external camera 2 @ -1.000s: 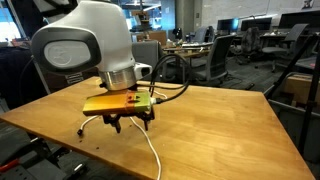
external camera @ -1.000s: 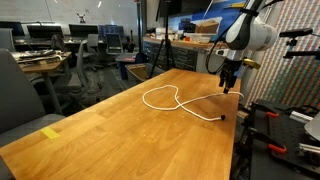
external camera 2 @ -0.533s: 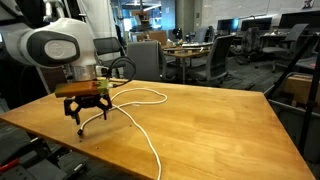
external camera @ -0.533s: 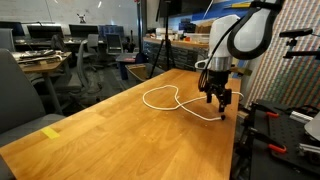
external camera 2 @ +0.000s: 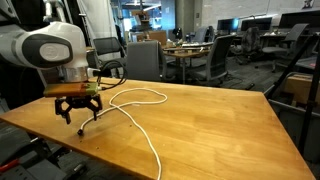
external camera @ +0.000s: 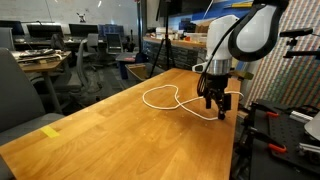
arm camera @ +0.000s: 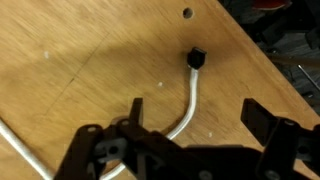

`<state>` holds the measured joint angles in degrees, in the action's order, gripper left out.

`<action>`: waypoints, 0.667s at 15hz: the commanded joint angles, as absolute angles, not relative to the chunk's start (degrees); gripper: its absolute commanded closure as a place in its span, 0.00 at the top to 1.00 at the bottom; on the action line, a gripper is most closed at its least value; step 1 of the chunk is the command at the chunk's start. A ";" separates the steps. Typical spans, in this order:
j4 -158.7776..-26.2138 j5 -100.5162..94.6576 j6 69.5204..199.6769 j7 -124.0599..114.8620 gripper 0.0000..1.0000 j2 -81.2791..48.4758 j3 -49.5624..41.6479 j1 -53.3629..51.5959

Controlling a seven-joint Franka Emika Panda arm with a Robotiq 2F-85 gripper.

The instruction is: Tie a knot

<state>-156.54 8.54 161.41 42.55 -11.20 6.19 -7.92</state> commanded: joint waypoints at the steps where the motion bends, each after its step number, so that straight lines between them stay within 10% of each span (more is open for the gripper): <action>1: -152.94 16.51 167.51 48.05 0.97 -18.59 15.42 0.37; 2: -152.54 15.33 170.55 46.02 0.74 -20.40 15.93 1.07; 10: -152.97 -3.82 184.09 27.34 0.25 -25.50 8.76 -3.23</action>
<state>-153.44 1.43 179.94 32.80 -23.86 11.40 -1.13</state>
